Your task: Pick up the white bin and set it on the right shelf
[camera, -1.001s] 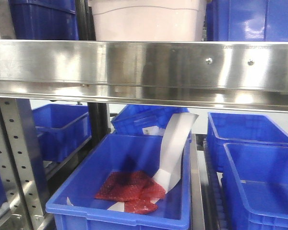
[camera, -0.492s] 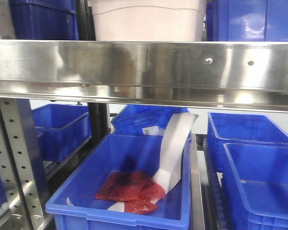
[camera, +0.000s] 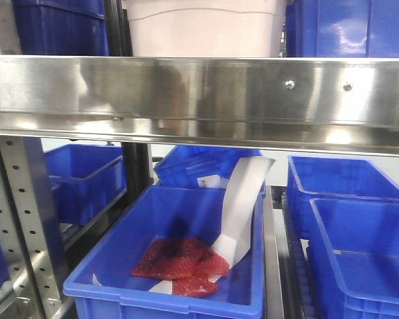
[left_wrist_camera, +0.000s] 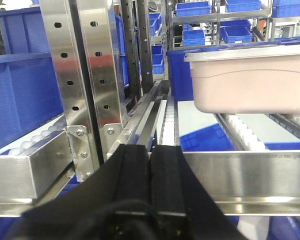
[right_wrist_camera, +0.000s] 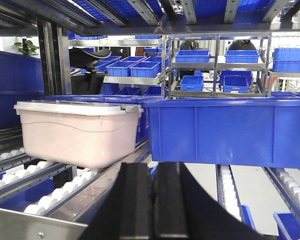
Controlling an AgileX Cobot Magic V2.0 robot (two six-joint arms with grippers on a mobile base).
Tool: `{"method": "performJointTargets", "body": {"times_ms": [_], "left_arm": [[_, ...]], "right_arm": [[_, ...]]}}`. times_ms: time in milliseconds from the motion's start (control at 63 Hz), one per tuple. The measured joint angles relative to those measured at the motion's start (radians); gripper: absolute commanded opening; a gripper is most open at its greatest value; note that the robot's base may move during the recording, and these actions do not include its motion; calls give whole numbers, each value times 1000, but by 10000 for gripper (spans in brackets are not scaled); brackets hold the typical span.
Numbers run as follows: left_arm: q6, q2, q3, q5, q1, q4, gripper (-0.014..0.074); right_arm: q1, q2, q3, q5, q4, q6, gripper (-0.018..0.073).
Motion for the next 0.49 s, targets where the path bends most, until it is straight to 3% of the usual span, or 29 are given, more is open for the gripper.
{"method": "performJointTargets", "body": {"times_ms": [111,191,349,492], "left_arm": [[-13,-14,5,27,0,164,-118],[-99,-45,28,53,15,235,-118],[-169,-140,115,63,78,258,-118],[-179,-244,221,66,124,215,-118]], "right_arm": [[0,0,0,0,0,0,68],[0,0,0,0,0,0,68],[0,0,0,0,0,0,68],[0,0,0,0,0,2,68]]}}
